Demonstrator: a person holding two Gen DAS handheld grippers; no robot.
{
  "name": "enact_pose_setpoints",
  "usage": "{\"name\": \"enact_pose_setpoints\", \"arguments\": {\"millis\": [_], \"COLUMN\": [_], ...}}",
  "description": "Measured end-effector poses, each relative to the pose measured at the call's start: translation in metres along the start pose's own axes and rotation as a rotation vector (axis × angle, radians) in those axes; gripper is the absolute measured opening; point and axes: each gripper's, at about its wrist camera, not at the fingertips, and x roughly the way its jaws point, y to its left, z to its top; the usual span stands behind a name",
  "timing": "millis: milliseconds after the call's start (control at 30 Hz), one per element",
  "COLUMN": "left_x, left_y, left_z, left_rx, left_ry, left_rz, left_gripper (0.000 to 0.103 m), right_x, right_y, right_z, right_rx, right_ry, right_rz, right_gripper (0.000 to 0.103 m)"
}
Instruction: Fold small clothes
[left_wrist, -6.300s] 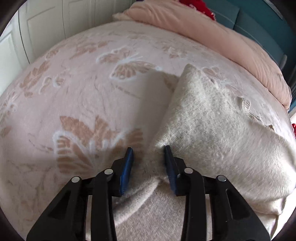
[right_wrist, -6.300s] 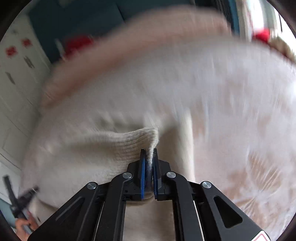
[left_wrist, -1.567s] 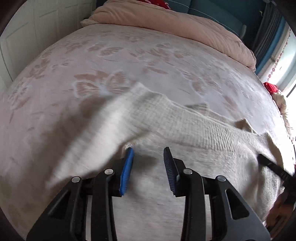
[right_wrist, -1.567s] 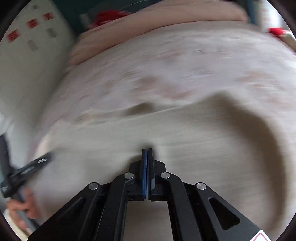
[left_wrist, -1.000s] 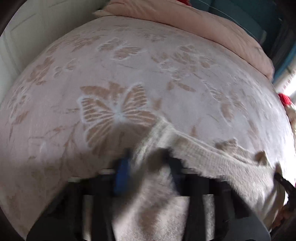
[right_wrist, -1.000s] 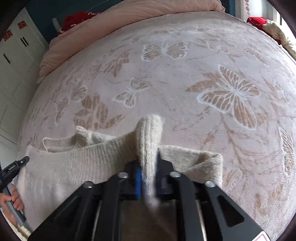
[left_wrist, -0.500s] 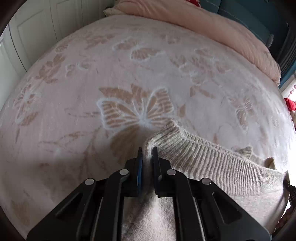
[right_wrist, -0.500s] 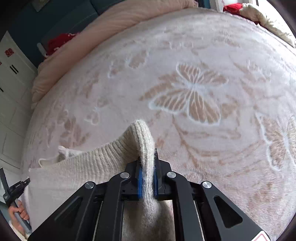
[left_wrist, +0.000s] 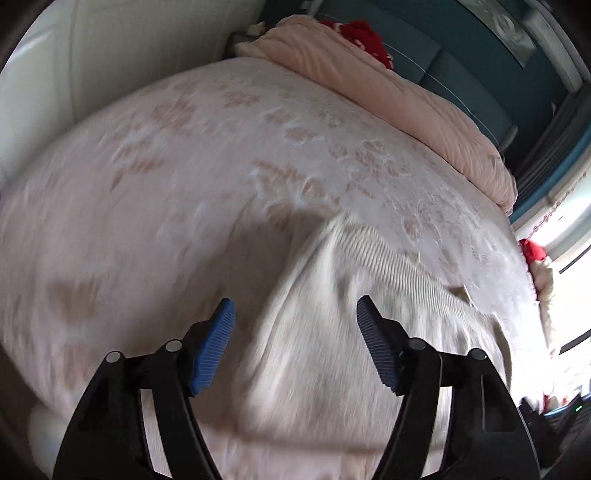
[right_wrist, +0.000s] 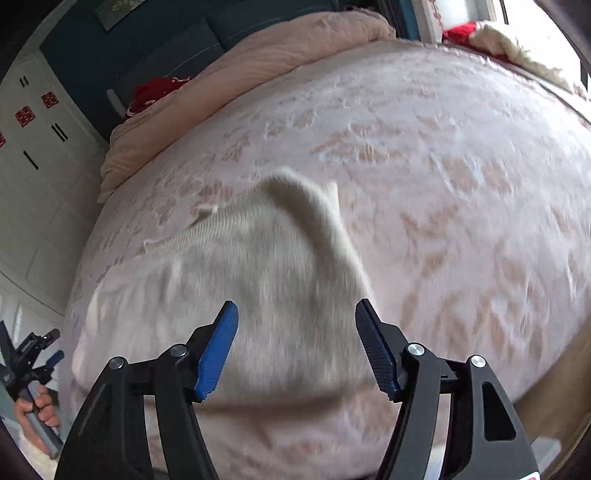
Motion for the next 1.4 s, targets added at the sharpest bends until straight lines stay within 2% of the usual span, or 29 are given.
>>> {"name": "enact_pose_setpoints", "arguments": {"millis": [100,200,267,367,433,467,500,533,567,600,633,667,733,800,900,967,1033,1100,1167,1233,1267,1333,1400], "left_x": [-0.01,0.003,0.015,0.034,0.05,0.055,0.058,0.063,0.066,0.065,0.064,0.058,0.035,0.013,-0.029,-0.052,-0.062,-0.05,-0.037,-0.043,-0.053,-0.072,-0.078], "left_y": [0.026,0.035,0.03,0.018,0.015,0.016,0.017,0.018,0.021,0.022,0.024,0.024,0.02,0.018,0.027,0.036,0.049,0.059,0.072,0.084,0.086,0.08,0.063], "left_z": [-0.047,-0.077,-0.08,-0.069,-0.057,-0.053,-0.049,-0.042,-0.038,-0.035,-0.031,-0.027,-0.02,-0.017,-0.02,-0.029,-0.049,-0.075,-0.098,-0.103,-0.096,-0.079,-0.052], "left_rx": [-0.09,-0.164,-0.203,-0.236,-0.268,-0.292,-0.305,-0.31,-0.314,-0.319,-0.324,-0.32,-0.273,-0.247,-0.205,-0.15,-0.126,-0.096,-0.089,-0.13,-0.139,-0.111,-0.025], "left_ry": [0.052,0.125,0.131,0.099,0.091,0.082,0.067,0.058,0.061,0.068,0.079,0.075,0.049,0.058,0.07,0.084,0.151,0.244,0.293,0.258,0.217,0.115,0.023], "left_rz": [-0.008,-0.043,-0.092,-0.125,-0.086,-0.09,-0.08,-0.038,-0.032,-0.039,-0.046,-0.058,-0.079,-0.104,-0.092,-0.056,-0.023,0.021,0.068,0.073,0.064,0.087,0.099], "left_gripper": [0.068,0.069,0.073,0.076,0.076,0.075,0.072,0.053,0.037,0.028,0.021,0.017,0.015,0.014,0.014,0.014,0.014,0.017,0.017,0.018,0.018,0.019,0.032], "right_x": [0.0,0.01,0.018,0.037,0.05,0.056,0.063,0.066,0.067,0.068,0.068,0.065,0.047,0.019,-0.022,-0.041,-0.044,-0.028,-0.022,-0.044,-0.058,-0.085,-0.087], "right_y": [-0.004,-0.001,-0.003,-0.013,-0.019,-0.021,-0.021,-0.019,-0.016,-0.012,-0.007,-0.001,0.009,0.018,0.026,0.027,0.018,0.002,-0.024,-0.048,-0.056,-0.063,-0.058], "right_z": [-0.051,-0.071,-0.066,-0.044,-0.032,-0.026,-0.02,-0.015,-0.01,-0.006,-0.001,0.004,0.009,0.011,0.0,-0.018,-0.046,-0.08,-0.103,-0.104,-0.099,-0.077,-0.049], "right_rx": [0.039,0.042,0.081,0.211,0.282,0.313,0.344,0.348,0.347,0.333,0.308,0.286,0.235,0.194,0.12,0.065,0.024,-0.016,0.045,0.148,0.171,0.153,0.102], "right_ry": [0.086,0.101,0.075,0.029,0.018,0.024,0.027,0.021,0.013,0.006,0.011,0.007,-0.023,-0.035,0.002,0.051,0.13,0.249,0.306,0.239,0.188,0.066,0.021], "right_rz": [0.061,0.074,0.1,0.16,0.17,0.18,0.183,0.182,0.183,0.188,0.198,0.201,0.2,0.223,0.25,0.222,0.163,0.07,-0.003,0.009,-0.009,-0.068,-0.062], "right_gripper": [0.065,0.065,0.067,0.07,0.071,0.071,0.071,0.072,0.066,0.052,0.021,0.021,0.018,0.015,0.014,0.014,0.014,0.018,0.019,0.021,0.028,0.037,0.038]}}
